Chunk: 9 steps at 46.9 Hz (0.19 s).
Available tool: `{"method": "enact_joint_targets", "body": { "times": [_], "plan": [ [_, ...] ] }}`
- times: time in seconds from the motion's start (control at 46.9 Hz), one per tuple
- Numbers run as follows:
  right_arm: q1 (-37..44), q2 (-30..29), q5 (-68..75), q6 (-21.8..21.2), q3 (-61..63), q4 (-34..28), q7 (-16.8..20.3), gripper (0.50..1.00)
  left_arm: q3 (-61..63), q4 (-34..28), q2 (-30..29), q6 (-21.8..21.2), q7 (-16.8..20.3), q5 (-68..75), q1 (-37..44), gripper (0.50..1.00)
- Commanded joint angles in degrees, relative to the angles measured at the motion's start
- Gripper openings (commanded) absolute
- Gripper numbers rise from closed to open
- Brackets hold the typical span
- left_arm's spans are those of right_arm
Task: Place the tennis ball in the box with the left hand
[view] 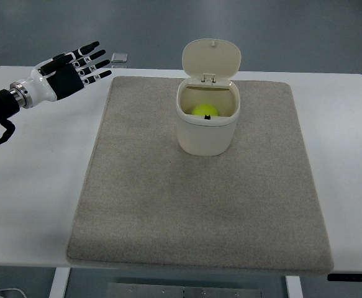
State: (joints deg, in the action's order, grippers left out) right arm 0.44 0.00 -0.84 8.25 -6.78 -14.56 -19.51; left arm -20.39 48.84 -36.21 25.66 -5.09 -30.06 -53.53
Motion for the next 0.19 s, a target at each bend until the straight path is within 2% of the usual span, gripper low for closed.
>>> {"method": "enact_joint_targets", "body": {
  "times": [0.0,0.171],
  "plan": [
    [0.0,0.0,0.1,0.0,0.0,0.0,0.0,0.938,-0.3,0.0,0.0,0.0,0.0,0.1,0.1,0.999],
    [0.0,0.0,0.2,0.7,0.1,0.0,-0.4,0.938,-0.5,0.0,0.0,0.0,0.1,0.1,0.1,0.999]
  ]
}}
